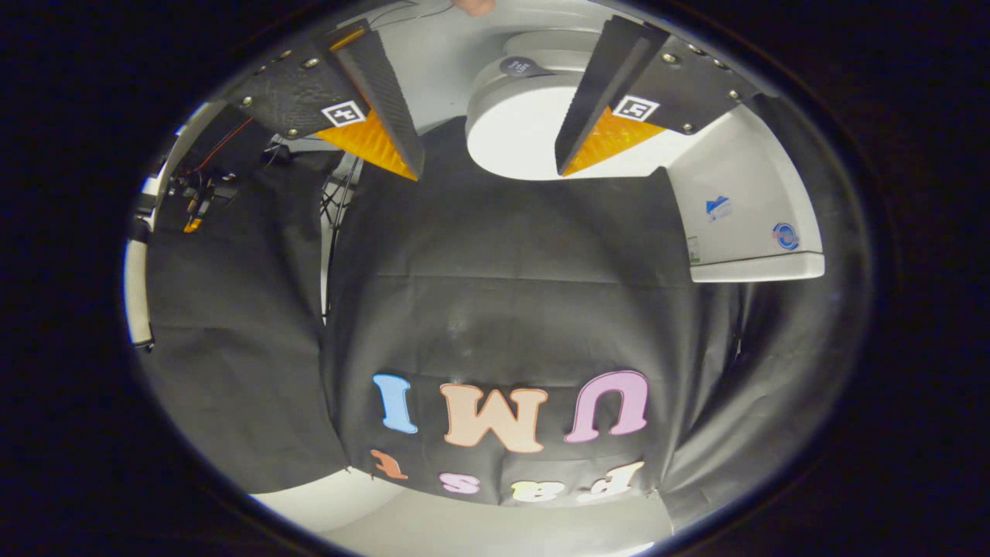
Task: Open the toilet lid.
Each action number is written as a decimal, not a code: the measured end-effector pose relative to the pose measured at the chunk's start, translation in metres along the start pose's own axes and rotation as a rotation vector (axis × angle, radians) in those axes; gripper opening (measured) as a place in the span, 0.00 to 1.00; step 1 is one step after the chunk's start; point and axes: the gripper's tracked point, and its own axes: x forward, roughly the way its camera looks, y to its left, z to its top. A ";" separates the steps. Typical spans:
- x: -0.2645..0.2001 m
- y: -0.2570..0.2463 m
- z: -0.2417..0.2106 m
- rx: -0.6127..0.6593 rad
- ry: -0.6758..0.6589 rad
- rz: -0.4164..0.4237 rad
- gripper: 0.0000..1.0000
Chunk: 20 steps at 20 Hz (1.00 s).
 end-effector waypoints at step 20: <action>0.033 -0.006 -0.050 0.078 0.192 -0.010 1.00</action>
